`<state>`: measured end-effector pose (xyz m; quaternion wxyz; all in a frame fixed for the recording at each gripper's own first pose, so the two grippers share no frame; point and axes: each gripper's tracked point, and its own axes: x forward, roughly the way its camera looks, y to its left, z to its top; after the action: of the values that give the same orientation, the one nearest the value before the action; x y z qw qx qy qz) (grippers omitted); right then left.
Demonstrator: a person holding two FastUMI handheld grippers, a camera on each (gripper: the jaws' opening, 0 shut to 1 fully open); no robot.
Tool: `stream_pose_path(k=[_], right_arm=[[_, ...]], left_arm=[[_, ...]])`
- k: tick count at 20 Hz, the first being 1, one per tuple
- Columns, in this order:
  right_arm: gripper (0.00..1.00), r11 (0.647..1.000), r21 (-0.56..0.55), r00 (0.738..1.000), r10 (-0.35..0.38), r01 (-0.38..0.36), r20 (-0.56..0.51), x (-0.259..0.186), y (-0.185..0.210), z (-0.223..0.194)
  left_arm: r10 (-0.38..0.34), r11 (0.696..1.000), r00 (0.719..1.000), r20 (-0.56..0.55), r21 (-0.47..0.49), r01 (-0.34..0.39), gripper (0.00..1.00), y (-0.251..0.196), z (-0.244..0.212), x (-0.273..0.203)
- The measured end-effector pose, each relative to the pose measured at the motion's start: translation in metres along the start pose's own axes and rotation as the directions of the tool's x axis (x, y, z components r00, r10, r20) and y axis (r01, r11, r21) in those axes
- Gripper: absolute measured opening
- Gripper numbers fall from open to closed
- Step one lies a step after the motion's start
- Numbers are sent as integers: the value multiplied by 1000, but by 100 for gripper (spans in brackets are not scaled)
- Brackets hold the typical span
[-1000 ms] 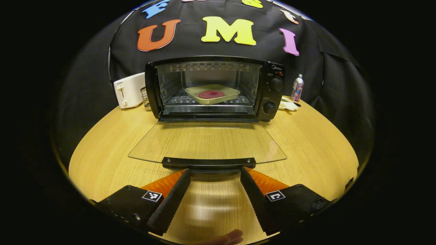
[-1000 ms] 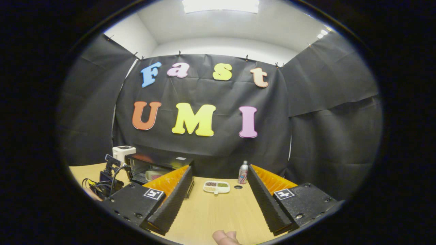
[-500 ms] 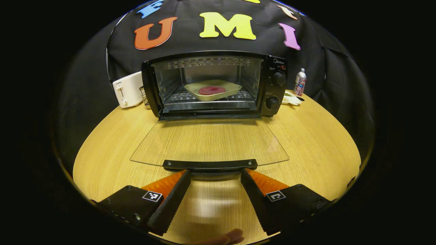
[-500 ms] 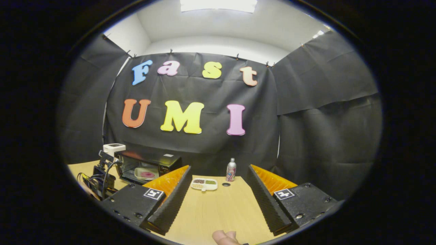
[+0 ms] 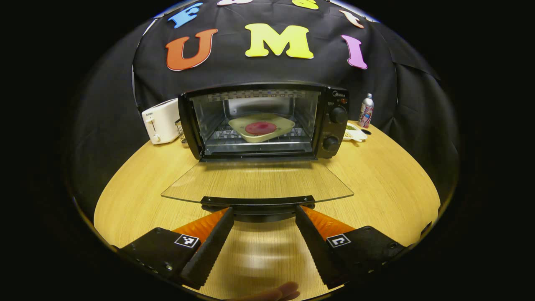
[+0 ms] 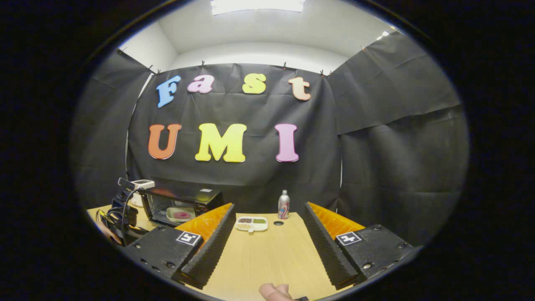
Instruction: Open the electric oven with the left hand, put the food in, and close the electric oven.
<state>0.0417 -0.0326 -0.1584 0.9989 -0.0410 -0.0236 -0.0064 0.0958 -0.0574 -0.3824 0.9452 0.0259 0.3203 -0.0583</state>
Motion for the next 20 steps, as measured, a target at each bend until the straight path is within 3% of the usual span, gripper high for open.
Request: stream_pose_path(k=[20], right_arm=[[100,1000,7,1000,2,-2,6,-4,6,5]], left_arm=[[9,1000,994,110,10,-10,99,13,98,10]])
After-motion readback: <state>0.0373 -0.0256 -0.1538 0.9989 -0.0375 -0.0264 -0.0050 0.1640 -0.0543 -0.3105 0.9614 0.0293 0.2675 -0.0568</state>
